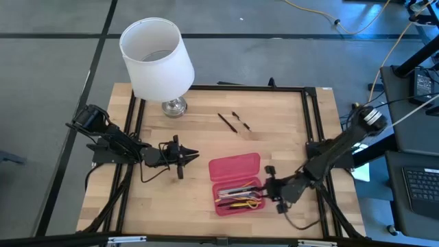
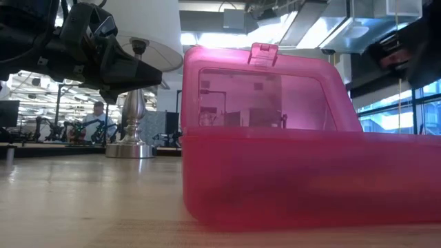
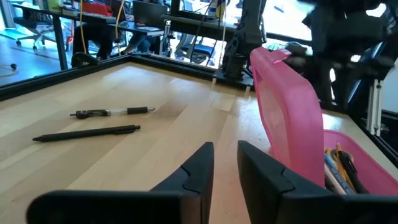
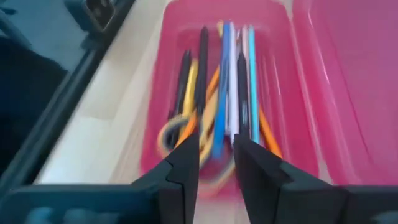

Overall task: Pick & place school supplies into a supply box
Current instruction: Put the black pen into the pink supply box

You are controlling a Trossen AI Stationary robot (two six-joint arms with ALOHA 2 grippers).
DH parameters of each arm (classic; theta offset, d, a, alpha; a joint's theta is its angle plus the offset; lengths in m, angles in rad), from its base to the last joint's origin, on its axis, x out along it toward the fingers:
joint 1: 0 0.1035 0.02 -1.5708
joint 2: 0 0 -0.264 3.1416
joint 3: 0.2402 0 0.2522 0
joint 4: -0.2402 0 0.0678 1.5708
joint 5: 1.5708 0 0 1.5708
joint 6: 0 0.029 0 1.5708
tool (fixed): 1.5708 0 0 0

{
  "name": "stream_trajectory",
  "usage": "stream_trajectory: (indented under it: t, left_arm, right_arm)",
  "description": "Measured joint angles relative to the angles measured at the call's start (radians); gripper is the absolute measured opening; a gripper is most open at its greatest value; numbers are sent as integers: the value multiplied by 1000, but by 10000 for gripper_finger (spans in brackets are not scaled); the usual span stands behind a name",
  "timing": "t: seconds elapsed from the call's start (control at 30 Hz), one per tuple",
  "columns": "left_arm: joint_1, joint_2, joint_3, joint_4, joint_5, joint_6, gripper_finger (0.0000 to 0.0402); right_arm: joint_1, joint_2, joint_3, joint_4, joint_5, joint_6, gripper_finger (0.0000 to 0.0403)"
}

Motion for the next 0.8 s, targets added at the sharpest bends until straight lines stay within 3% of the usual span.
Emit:
stream_trajectory:
  t: [0.13,0.27,0.43,0.8]
  left_arm:
    - [1,0,0,0,-1,1,68]
    - [1,0,0,0,2,34,66]
    - [1,0,0,0,3,27,79]
    - [1,0,0,0,-26,25,203]
  right_arm:
    - [50,-144,-11,-144,26,109,103]
    - [97,-230,-86,-109,155,98,103]
    - [111,-303,-185,-60,176,142,103]
    - [110,-374,-227,-34,178,140,103]
